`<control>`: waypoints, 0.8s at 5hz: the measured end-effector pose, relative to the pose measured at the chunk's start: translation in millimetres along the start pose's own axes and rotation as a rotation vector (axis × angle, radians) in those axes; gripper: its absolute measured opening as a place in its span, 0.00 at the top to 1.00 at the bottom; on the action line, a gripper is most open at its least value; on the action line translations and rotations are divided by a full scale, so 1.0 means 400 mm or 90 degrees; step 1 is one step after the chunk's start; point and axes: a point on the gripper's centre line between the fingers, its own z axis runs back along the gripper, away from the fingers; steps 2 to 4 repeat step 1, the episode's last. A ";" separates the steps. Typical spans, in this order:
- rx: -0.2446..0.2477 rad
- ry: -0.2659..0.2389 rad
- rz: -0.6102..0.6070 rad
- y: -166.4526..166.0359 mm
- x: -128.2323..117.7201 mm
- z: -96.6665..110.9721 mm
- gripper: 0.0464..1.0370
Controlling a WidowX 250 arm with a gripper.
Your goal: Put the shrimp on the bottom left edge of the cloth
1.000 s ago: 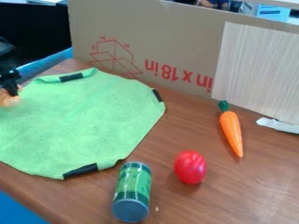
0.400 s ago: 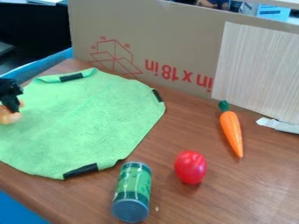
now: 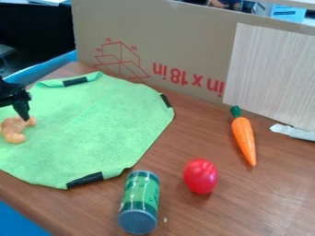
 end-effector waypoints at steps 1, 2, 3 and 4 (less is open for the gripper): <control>0.011 0.011 -0.005 -0.009 0.017 0.013 0.04; 0.011 0.011 -0.005 -0.009 0.017 0.013 0.04; 0.011 0.011 -0.005 -0.009 0.017 0.013 0.04; 0.011 0.011 -0.005 -0.009 0.017 0.013 0.04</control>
